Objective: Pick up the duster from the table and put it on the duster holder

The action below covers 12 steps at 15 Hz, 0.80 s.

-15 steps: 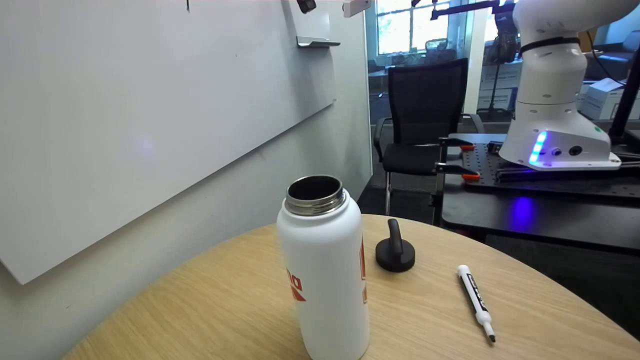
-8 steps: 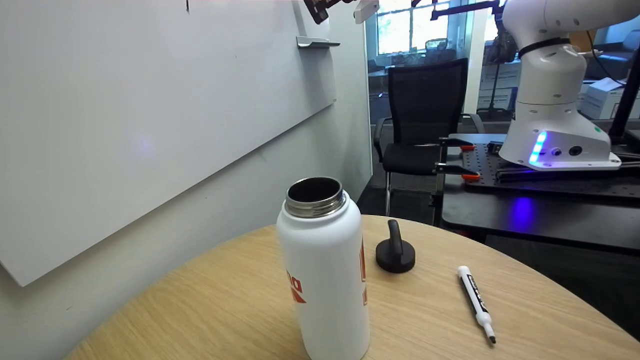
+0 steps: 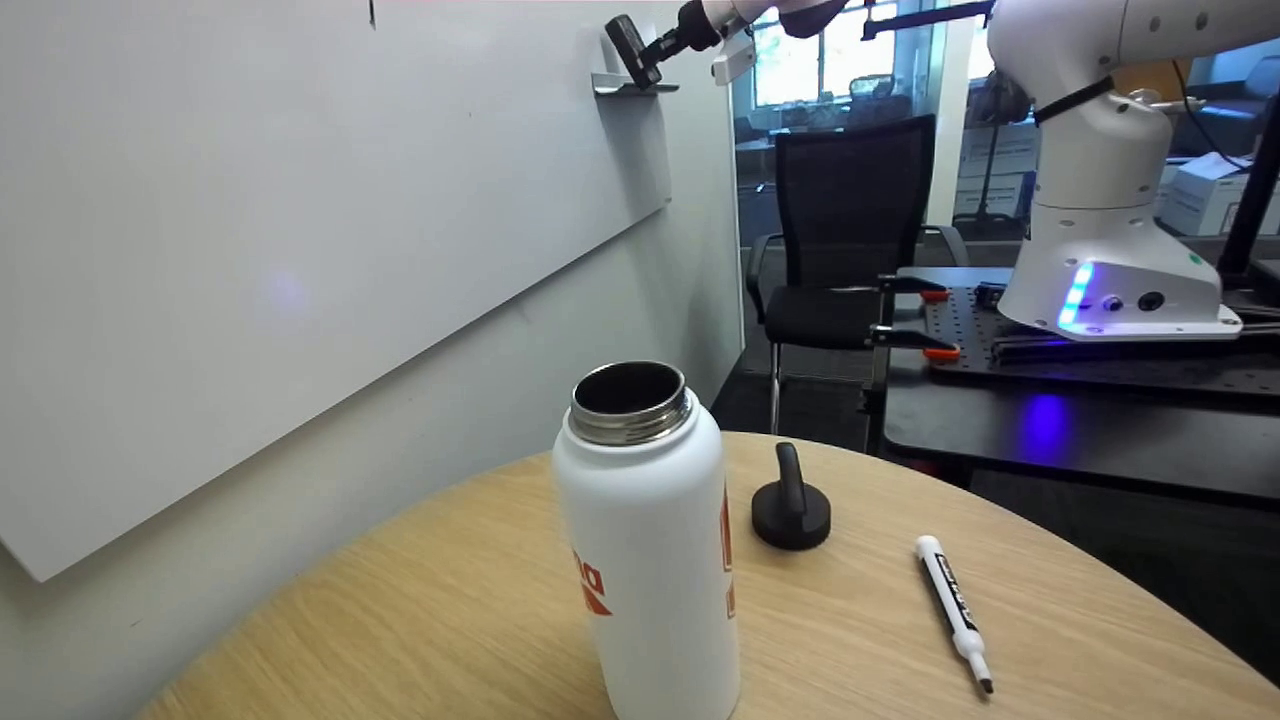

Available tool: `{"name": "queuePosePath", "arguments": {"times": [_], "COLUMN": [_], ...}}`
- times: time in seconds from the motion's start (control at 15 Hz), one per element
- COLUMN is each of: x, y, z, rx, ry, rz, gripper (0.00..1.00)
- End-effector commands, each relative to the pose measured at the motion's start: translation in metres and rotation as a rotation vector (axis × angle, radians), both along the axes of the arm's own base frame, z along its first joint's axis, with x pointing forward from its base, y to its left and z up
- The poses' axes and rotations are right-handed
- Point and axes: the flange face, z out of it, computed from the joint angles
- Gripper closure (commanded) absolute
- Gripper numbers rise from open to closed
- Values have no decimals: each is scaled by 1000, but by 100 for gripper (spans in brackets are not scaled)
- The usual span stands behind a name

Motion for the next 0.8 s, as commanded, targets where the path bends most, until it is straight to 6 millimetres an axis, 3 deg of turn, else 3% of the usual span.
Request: {"name": "queuePosePath", "arguments": {"times": [0.0, 0.33, 0.53, 0.73], "x": [19, -7, -24, -26], "y": [-20, -29, -34, -35], "z": [-6, 14, 38, 51], "rx": [57, 48, -2, -11], "ry": [-55, -110, -153, -146], "rz": [14, 88, 116, 106], "gripper": [71, 71, 71, 71]}}
